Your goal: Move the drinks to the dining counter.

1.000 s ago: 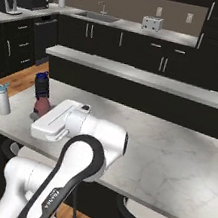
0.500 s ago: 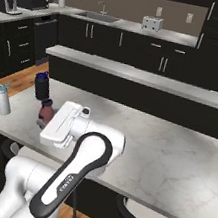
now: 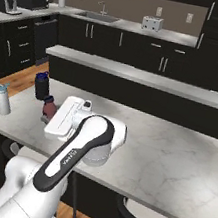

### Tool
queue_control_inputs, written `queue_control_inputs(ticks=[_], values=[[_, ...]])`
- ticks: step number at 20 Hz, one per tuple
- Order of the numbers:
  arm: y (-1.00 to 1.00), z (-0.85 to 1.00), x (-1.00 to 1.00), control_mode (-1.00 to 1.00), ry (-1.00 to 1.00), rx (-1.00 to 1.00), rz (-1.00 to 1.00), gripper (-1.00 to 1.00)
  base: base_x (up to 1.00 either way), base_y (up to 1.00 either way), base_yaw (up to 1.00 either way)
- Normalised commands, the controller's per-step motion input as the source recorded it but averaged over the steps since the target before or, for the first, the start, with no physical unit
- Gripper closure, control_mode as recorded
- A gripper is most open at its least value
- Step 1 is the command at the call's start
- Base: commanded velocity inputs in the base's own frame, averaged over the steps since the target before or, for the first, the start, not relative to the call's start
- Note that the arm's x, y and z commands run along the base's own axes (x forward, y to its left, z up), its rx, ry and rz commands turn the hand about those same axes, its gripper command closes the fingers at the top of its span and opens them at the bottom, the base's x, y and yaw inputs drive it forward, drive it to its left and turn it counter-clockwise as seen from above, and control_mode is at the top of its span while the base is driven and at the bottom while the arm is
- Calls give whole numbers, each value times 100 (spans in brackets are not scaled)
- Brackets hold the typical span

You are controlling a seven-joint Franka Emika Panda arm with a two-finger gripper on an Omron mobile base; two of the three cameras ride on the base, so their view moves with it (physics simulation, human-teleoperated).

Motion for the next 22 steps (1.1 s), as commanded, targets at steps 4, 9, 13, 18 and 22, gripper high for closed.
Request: queue_control_inputs(ticks=[4,9,13,18,22], values=[[18,-5,27,-100,0,-15,-4,100,0,0,0],[9,-13,30,-100,1,-4,-2,100,0,0,0],[-2,-34,14,-100,0,2,0,100,0,0,0],[-5,-44,0,-100,0,1,-9,100,0,0,0],[0,-33,0,-100,-6,0,-14,100,0,0,0]])
